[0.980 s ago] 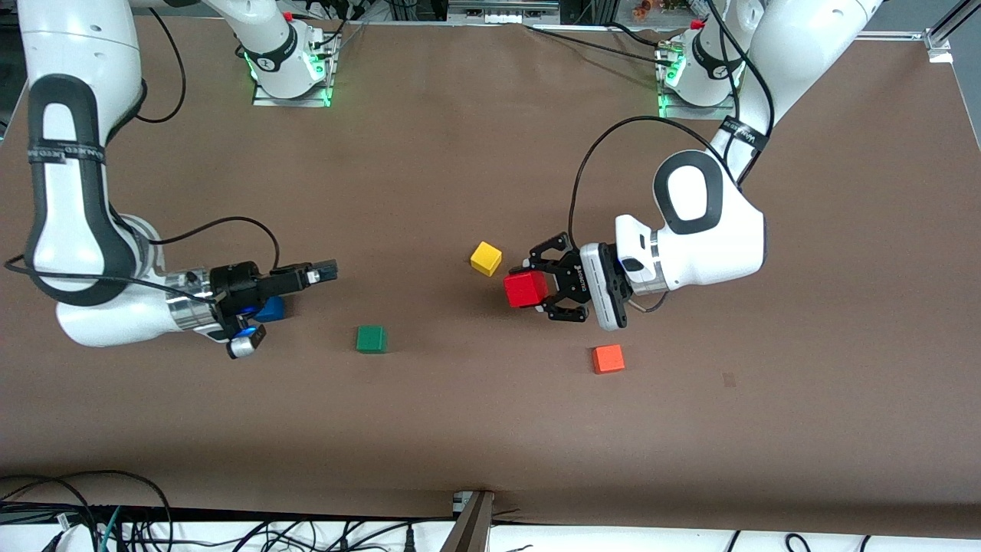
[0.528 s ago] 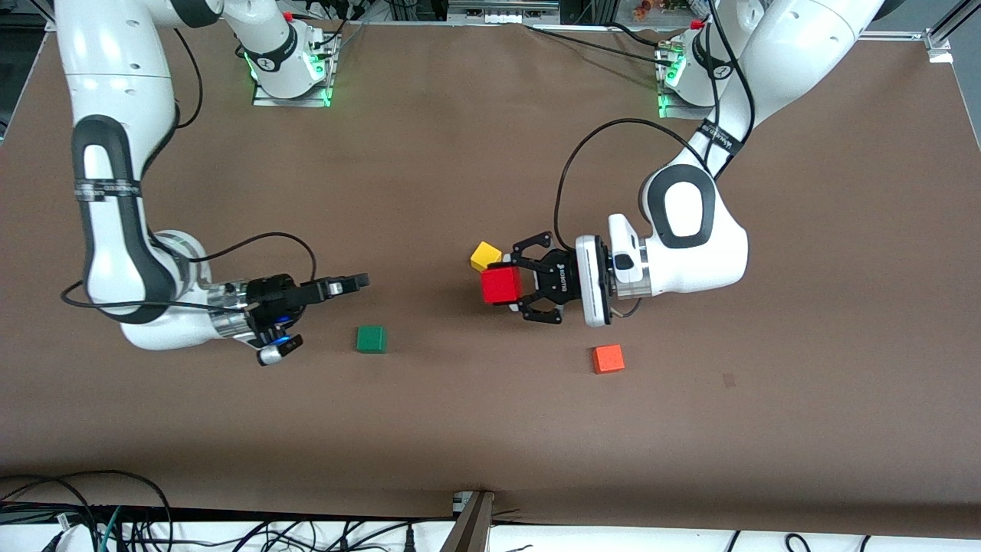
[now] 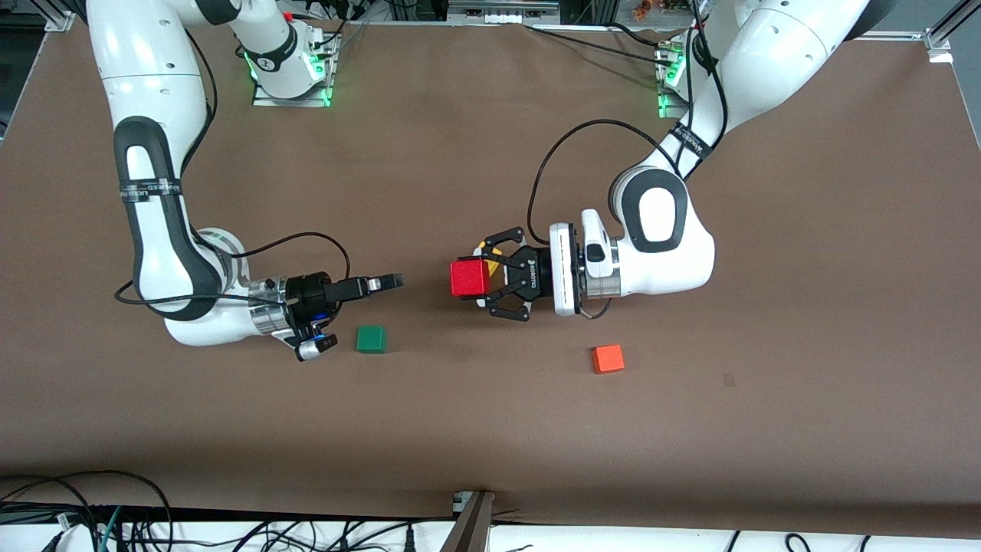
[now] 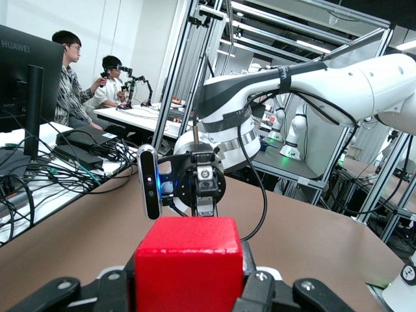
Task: Pass red block to right arm, stack on blue
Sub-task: 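Bring the red cube toward the right gripper while the right gripper meets it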
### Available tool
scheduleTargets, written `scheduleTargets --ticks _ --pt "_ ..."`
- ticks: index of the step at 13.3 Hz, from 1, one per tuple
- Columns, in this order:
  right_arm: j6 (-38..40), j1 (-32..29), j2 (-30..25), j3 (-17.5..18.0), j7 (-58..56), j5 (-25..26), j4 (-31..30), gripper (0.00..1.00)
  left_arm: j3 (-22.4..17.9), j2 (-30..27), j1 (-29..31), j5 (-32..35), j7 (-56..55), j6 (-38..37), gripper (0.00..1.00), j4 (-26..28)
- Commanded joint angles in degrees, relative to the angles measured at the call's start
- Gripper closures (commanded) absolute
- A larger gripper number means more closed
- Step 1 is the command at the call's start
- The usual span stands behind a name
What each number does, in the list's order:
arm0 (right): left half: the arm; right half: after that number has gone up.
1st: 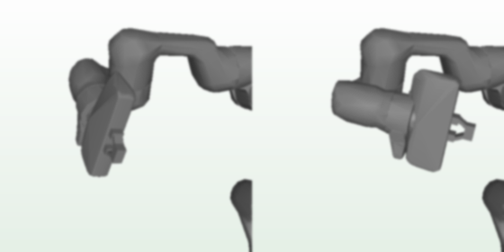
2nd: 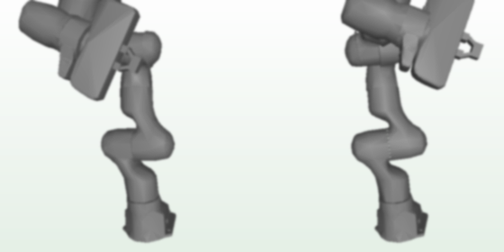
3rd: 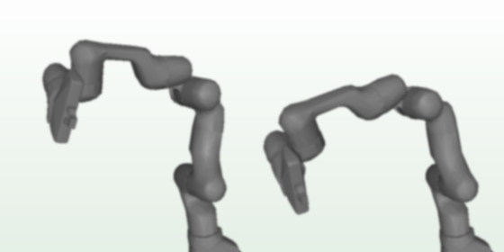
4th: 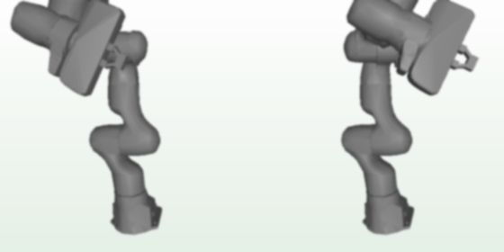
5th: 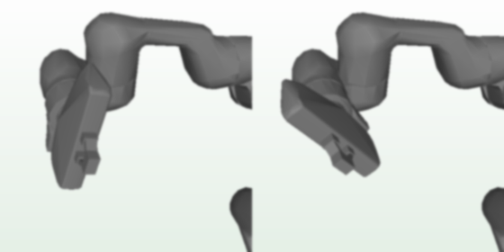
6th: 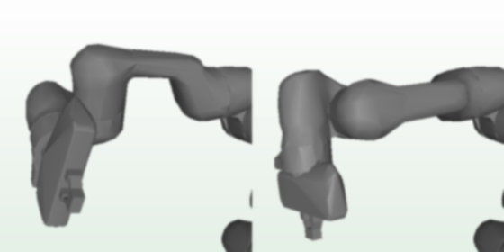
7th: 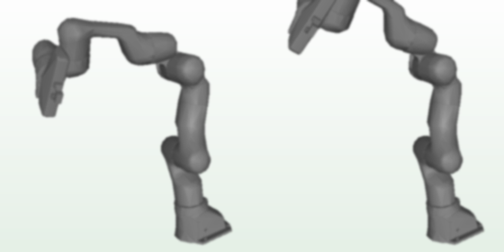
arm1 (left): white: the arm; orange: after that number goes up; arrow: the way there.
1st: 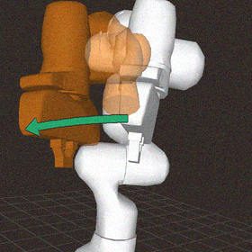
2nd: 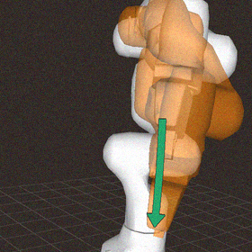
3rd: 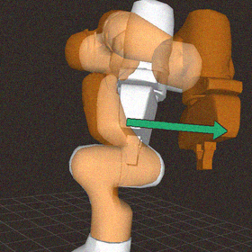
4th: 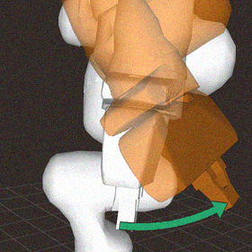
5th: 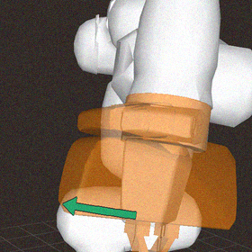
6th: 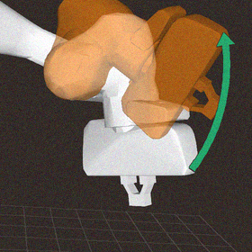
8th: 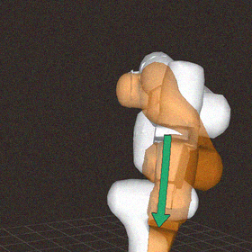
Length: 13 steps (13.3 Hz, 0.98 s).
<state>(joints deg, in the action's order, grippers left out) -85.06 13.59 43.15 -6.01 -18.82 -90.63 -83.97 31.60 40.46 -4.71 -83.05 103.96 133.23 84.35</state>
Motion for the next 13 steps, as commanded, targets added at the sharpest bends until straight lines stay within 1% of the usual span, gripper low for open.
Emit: scheduleTargets --ticks 1,3,5,7,11,13 --pt "0.0 0.0 -1.6 0.2 -1.7 -3.1 -1.4 0.0 0.3 1.1 -0.2 -2.2 2.4 -0.2 1.0 -1.6" --pt "-0.5 0.0 -1.6 1.3 -2.7 -3.8 -1.6 0.0 0.3 1.7 -0.5 -2.1 2.5 -0.2 1.0 -1.8" --pt "-1.3 0.0 -2.0 1.7 -2.7 -4.4 -1.8 0.0 0.3 1.7 -0.5 -2.1 2.7 -0.2 1.0 -1.8" --pt "-2.9 0.3 -1.9 2.7 -2.8 -6.0 -2.0 0.0 0.3 1.9 -0.5 -2.2 3.1 -0.2 1.0 -1.8" --pt "-8.9 0.3 -2.0 6.4 -2.8 -6.5 -2.2 0.0 0.3 2.6 -0.6 -2.6 3.2 -0.2 1.0 -1.9" --pt "-12.4 0.3 -2.0 8.7 -2.8 -6.5 -2.2 0.0 0.3 2.5 -0.6 -2.6 3.2 -0.2 1.0 -1.9"
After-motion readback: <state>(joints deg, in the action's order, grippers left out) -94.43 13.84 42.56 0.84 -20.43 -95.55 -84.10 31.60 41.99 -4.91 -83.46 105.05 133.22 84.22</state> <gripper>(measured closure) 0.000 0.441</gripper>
